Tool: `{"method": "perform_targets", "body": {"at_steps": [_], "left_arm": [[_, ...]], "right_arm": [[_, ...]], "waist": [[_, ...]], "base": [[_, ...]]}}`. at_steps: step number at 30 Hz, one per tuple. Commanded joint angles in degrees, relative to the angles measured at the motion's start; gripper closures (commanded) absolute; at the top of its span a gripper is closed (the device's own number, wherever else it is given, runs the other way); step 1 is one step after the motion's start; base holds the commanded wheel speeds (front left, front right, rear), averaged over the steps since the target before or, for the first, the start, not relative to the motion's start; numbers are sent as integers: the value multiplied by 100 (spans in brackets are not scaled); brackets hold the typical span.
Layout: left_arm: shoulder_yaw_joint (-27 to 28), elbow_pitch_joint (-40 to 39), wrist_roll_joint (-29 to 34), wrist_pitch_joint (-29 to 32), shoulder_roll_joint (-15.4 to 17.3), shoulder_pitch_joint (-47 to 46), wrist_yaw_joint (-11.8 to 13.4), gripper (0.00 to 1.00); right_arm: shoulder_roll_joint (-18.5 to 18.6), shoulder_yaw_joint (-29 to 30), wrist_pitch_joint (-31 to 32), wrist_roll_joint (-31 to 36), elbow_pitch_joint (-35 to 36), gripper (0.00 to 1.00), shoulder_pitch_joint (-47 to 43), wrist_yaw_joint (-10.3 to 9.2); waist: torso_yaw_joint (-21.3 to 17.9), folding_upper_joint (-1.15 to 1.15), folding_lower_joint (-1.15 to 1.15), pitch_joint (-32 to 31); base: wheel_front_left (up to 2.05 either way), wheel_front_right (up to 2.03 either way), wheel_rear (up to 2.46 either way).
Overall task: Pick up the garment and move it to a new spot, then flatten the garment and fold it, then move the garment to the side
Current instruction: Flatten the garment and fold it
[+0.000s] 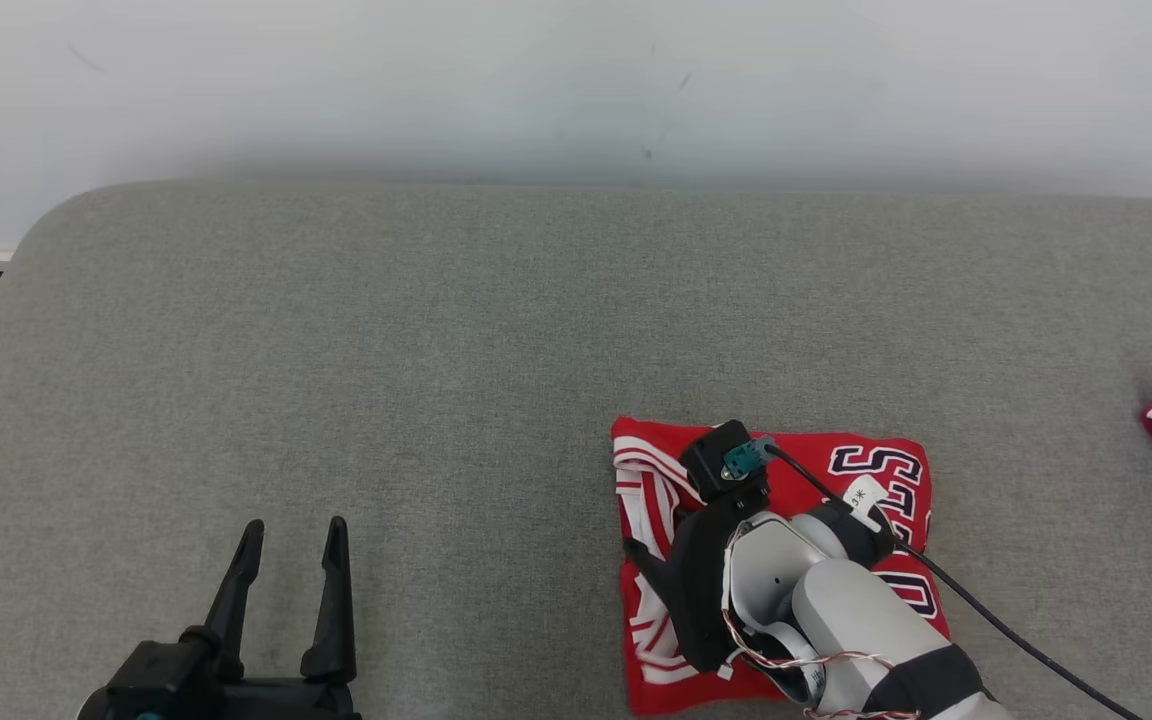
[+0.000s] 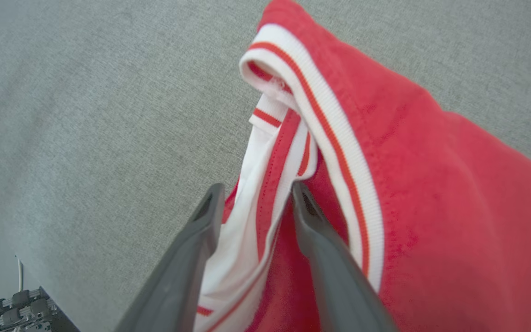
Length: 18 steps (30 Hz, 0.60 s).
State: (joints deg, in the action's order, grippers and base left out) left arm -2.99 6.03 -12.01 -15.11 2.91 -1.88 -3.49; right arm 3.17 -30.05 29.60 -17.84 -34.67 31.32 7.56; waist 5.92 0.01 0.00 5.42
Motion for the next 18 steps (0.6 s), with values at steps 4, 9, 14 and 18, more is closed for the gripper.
{"method": "perform_targets", "body": {"at_steps": [4,9,14,18], "left_arm": [[38,10,64,-2,-2,-41,5,0],[79,-7,52,-2,-2,32,15,0],[140,-19,92,-2,-2,114,8,0],[195,1,109,-2,-2,177,6,0]], "right_arm": [[-34,-96,-338,-489,156,0,88,-17],[-29,-134,-726,-961,592,0,142,-17],[323,229,-1366,-581,1014,0,-172,-17],[581,776,-2084,-1,1302,0,-598,-16]], "waist": [[-74,-1,0,-41],[-215,-1,0,-118],[-390,-1,0,-255],[-514,-1,0,-376]], "base": [[0,0,0],[0,0,0],[0,0,0],[0,0,0]]}}
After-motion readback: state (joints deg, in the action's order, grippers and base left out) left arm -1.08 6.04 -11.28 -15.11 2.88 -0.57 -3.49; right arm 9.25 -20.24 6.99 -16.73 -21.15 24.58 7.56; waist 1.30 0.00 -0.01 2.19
